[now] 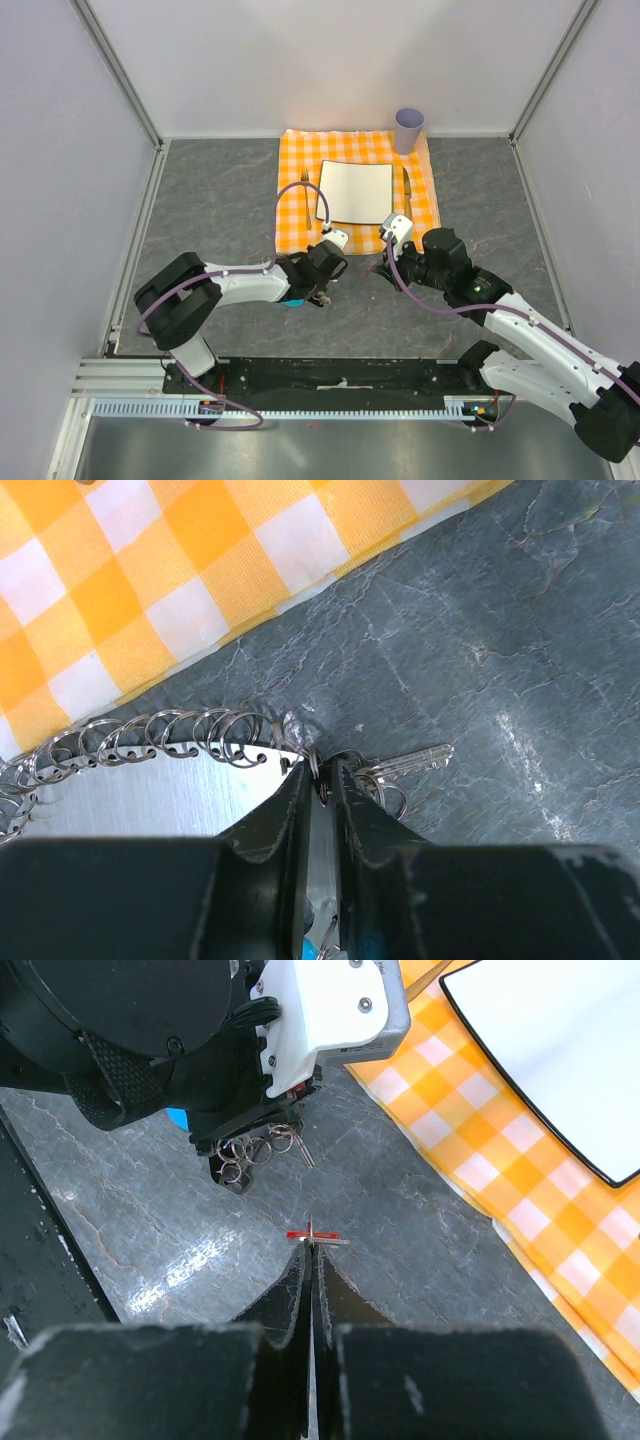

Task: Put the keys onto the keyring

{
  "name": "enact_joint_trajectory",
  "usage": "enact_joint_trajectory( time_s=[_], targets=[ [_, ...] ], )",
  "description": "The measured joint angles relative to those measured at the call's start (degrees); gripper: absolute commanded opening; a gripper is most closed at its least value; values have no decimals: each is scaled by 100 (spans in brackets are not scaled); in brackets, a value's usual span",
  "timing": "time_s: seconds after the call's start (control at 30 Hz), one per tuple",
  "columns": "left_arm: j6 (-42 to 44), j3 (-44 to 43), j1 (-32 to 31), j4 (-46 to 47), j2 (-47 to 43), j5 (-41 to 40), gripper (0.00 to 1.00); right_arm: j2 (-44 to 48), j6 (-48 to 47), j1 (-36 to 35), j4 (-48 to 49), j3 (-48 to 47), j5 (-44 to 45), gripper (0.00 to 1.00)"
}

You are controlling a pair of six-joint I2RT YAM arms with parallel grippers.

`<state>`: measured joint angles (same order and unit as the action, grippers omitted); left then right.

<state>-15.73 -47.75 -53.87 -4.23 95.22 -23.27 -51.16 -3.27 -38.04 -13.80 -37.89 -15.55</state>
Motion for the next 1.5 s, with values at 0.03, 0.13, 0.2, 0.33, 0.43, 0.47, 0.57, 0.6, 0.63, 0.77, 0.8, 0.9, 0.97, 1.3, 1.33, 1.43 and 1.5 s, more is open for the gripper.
enact_joint_trajectory(
  time_s=[0.03,0.13,0.2,0.33,0.43,0.47,0.57,0.6,0.63,0.77,0.8,0.9,0.97,1.3,1.33,1.43,1.5],
  targets=[
    [-2,-7,0,-7,7,-11,14,0,0,0,0,0,0,0],
    [-9,-28,0,-13,11,-20,6,0,0,0,0,0,0,0],
    [-9,-31,0,-15,9,-20,2,0,0,0,0,0,0,0],
    [11,-17,0,-20,-72,13,2,13,0,0,0,0,-2,0],
    [155,184,-4,15,-520,179,2,50,0,0,-2,0,0,0],
    [229,251,-4,44,-693,249,2,72,-2,0,-2,0,0,0],
    [603,544,-4,289,-1346,597,2,201,-4,0,-13,-2,0,0],
    [748,634,-4,387,-1576,756,2,249,-7,0,-26,-2,0,0],
    [907,713,-9,501,-1790,968,2,313,-11,0,-50,-7,0,0],
    [1646,894,-15,914,-2474,1952,2,557,-111,0,-264,-195,17,0],
    [1827,918,-20,1001,-2623,2229,2,603,-146,0,-334,-286,17,0],
    [2286,992,-22,1270,-2977,2905,2,730,-262,0,-479,-520,9,0],
    [2551,1056,-24,1460,-3115,3320,2,822,-319,0,-511,-575,-15,0],
    [3117,1102,-20,1539,-2918,4284,2,911,-579,0,-774,-542,-590,0],
    [3152,1108,-17,1556,-2896,4299,2,911,-595,0,-774,-522,-640,0],
    [3202,1108,26,1650,-2815,4365,2,863,-616,0,-778,-450,-717,0],
    [3204,1108,94,1727,-2745,4457,2,776,-619,0,-767,-428,-758,0]
  ],
)
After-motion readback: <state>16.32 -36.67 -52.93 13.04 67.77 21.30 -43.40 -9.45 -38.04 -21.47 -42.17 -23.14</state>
